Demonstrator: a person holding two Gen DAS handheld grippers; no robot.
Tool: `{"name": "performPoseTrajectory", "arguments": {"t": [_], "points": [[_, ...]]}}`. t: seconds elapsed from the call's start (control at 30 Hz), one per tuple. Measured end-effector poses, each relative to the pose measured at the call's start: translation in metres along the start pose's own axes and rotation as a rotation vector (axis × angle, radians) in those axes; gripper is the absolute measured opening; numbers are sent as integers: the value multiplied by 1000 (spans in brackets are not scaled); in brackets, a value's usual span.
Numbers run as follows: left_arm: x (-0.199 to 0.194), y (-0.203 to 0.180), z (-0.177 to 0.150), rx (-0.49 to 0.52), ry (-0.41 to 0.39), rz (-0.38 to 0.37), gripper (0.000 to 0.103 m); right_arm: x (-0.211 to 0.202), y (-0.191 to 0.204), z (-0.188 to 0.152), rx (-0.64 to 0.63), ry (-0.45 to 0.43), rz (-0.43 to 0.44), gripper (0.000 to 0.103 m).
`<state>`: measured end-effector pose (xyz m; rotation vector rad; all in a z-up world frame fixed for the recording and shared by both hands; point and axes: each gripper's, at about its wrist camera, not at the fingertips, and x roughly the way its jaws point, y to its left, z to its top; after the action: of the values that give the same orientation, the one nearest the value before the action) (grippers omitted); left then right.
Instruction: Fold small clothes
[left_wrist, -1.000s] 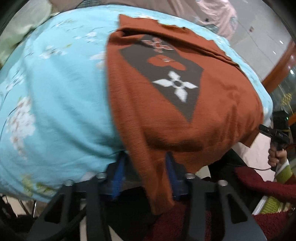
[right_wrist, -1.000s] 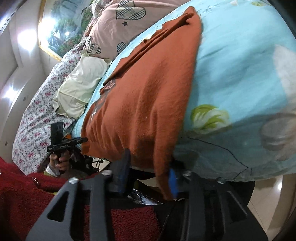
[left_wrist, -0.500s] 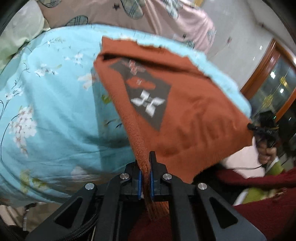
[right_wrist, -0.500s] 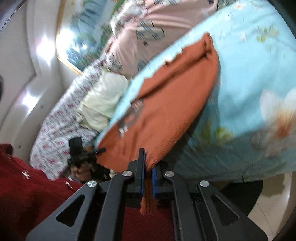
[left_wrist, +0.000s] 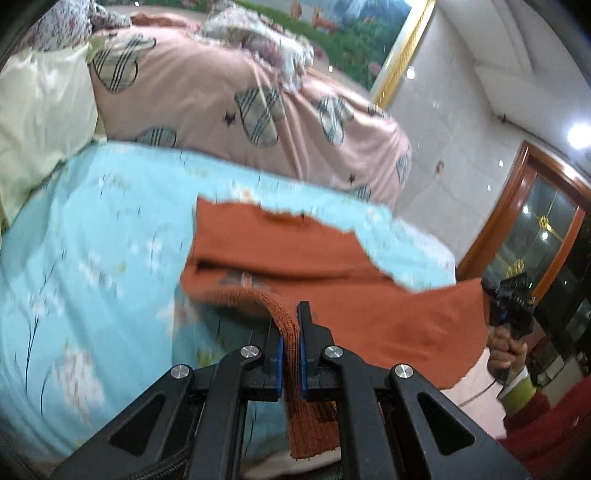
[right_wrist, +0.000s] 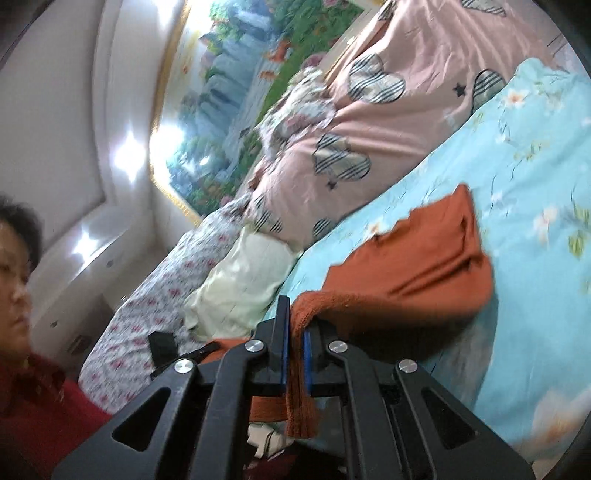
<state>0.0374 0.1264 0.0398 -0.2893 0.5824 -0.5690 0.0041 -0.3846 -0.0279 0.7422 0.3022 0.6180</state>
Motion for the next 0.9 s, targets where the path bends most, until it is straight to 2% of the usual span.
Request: {"name": "performPoseTrajectory", "arguments": {"t": [0.13,0.27,0.4,0.53,0.77,0.9], "points": [[29,10,34,-18,-46,28,5,28,-32,26,39,-26,-95,7],[77,35,67,-71,-31,66,5,61,-57,53,41,-14,-216,7],[122,56,95,-98,4,111,5,90,-72,74,27,22,-275,7],[154,67,109,-99,33,139,5,116,-91,93,38,52,-319,7],[206,98,125,-124,83,207,5,157,-138,102,90,123,-401,7],[248,125,124,-160,148,244,5,179,-170,97,125,186,-503,8]]}}
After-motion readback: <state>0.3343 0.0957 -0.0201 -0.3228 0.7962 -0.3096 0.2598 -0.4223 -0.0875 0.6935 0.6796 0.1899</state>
